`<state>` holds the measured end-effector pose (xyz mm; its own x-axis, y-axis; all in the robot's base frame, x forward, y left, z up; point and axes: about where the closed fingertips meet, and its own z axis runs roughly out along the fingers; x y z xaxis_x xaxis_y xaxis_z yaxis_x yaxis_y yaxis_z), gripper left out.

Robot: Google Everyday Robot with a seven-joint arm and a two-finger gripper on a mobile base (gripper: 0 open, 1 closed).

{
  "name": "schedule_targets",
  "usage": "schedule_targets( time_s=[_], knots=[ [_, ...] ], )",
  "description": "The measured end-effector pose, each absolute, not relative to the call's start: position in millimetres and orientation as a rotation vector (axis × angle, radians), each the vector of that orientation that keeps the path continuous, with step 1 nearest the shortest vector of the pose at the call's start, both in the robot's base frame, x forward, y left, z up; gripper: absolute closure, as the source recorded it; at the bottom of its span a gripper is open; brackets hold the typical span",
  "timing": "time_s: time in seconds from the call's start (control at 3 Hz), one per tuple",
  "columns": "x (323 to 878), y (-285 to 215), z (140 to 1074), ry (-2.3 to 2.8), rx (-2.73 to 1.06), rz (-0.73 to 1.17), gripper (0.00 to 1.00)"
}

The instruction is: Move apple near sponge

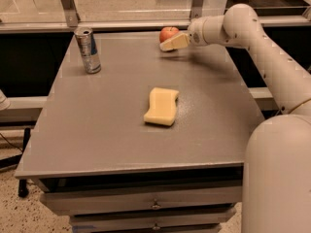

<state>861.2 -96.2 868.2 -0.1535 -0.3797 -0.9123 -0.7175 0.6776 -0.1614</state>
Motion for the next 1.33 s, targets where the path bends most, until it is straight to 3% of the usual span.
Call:
schedule_targets(
  time_s=[1.33],
  knots=[
    [861.4, -96.8, 855.3, 1.798, -0.796, 0.486, 0.89]
  ],
)
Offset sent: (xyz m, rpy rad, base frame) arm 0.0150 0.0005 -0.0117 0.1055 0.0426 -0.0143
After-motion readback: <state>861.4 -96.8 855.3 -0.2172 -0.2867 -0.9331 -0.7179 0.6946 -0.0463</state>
